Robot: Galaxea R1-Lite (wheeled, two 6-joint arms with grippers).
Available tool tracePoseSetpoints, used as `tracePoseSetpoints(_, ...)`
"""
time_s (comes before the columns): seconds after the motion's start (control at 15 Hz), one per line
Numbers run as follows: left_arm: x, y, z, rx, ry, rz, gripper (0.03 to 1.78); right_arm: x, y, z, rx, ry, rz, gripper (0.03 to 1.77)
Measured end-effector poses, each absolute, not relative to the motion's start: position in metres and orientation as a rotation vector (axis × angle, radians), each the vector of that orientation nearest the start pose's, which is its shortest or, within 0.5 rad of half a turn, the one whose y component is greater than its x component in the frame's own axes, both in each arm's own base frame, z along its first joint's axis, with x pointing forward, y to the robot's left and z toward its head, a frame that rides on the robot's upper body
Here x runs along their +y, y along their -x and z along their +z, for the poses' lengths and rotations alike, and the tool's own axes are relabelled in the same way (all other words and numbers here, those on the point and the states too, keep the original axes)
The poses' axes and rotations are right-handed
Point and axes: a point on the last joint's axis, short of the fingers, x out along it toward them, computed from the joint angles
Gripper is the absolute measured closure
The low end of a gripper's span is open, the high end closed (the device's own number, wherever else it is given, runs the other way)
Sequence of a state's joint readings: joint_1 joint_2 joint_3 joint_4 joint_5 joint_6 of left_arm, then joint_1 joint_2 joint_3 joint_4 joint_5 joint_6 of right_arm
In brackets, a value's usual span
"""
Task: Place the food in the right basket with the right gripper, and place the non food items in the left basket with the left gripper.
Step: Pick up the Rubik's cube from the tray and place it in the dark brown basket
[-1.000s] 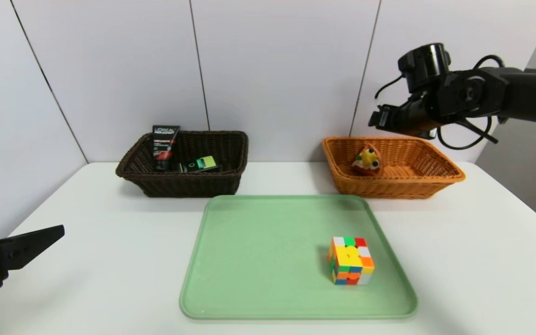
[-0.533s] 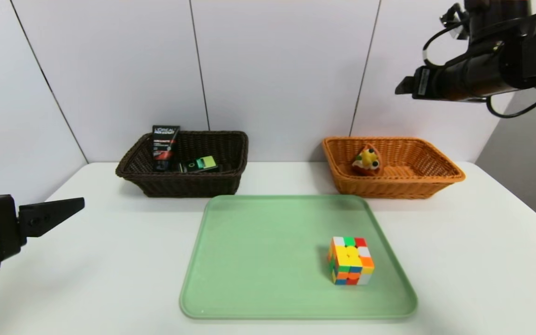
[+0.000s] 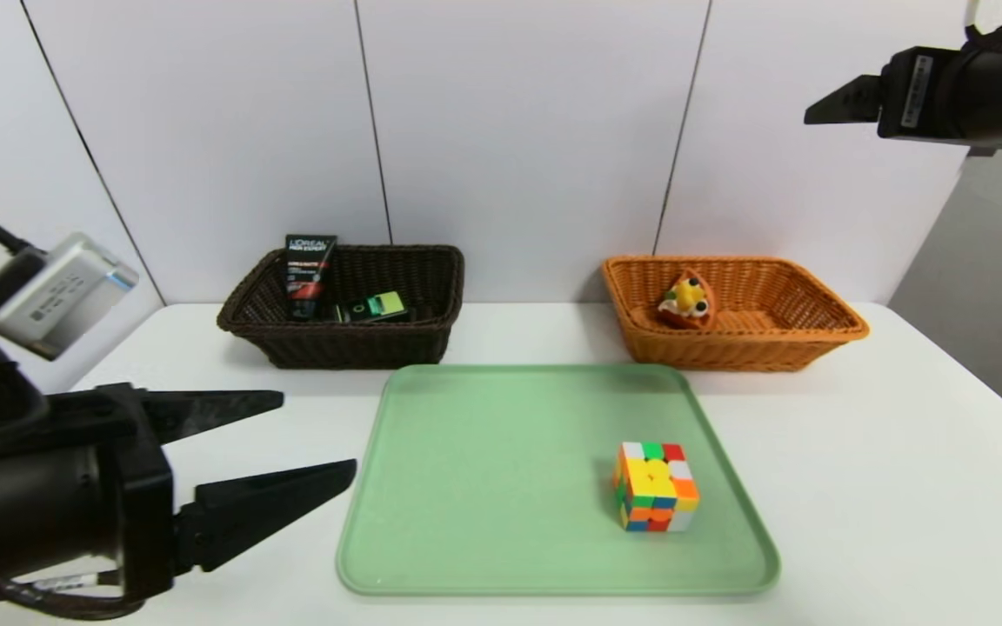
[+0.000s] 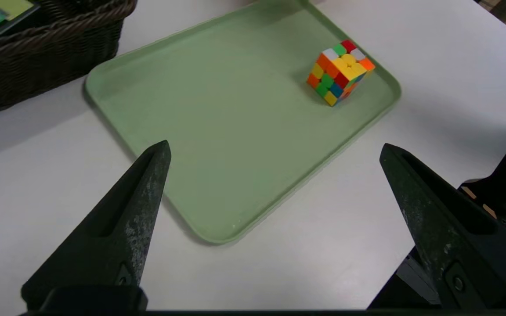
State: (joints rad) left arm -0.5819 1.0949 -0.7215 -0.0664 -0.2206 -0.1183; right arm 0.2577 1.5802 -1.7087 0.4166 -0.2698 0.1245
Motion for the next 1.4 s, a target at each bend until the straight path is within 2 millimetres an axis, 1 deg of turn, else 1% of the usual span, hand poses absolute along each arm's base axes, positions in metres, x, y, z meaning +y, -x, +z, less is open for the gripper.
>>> tracePoseSetpoints(0.13, -0.105, -0.146, 0.232, 0.350, 0.052, -0.804, 0.12, 0.058, -0.243, 0.370, 0.271, -0.053, -0.026, 0.11)
tracePoseSetpoints(0.33, -0.139, -0.184, 0.217, 0.342, 0.107, -0.839, 0.12, 0.053, -0.232, 0.373, 0.258, -0.068, -0.006, 0.11)
tracePoseSetpoints(0.47, -0.165, -0.200, 0.210, 0.312, 0.204, -0.898, 0.12, 0.050, -0.230, 0.375, 0.252, -0.072, -0.006, 0.11)
tracePoseSetpoints(0.6, -0.189, -0.213, 0.205, 0.241, 0.293, -0.951, 0.12, 0.050, -0.231, 0.375, 0.250, -0.072, -0.007, 0.11)
tracePoseSetpoints(0.67, -0.199, -0.219, 0.202, 0.209, 0.312, -0.942, 0.12, 0.050, -0.232, 0.374, 0.251, -0.073, -0.004, 0.11)
tracePoseSetpoints(0.8, -0.213, -0.226, 0.196, 0.181, 0.340, -0.887, 0.12, 0.051, -0.234, 0.373, 0.255, -0.076, 0.012, 0.11)
tracePoseSetpoints(0.87, -0.217, -0.229, 0.194, 0.169, 0.359, -0.886, 0.12, 0.051, -0.236, 0.374, 0.254, -0.077, 0.013, 0.11)
tracePoseSetpoints(1.0, -0.223, -0.233, 0.195, 0.112, 0.419, -0.910, 0.12, 0.052, -0.240, 0.376, 0.248, -0.082, 0.013, 0.11)
tracePoseSetpoints(1.2, -0.231, -0.236, 0.190, 0.017, 0.451, -0.960, 0.12, 0.054, -0.246, 0.376, 0.247, -0.082, 0.013, 0.11)
tracePoseSetpoints(1.27, -0.232, -0.234, 0.184, 0.024, 0.445, -0.991, 0.12, 0.054, -0.247, 0.376, 0.250, -0.081, 0.013, 0.10)
tracePoseSetpoints(1.4, -0.230, -0.226, 0.167, 0.099, 0.397, -1.103, 0.12, 0.055, -0.250, 0.375, 0.255, -0.081, 0.013, 0.11)
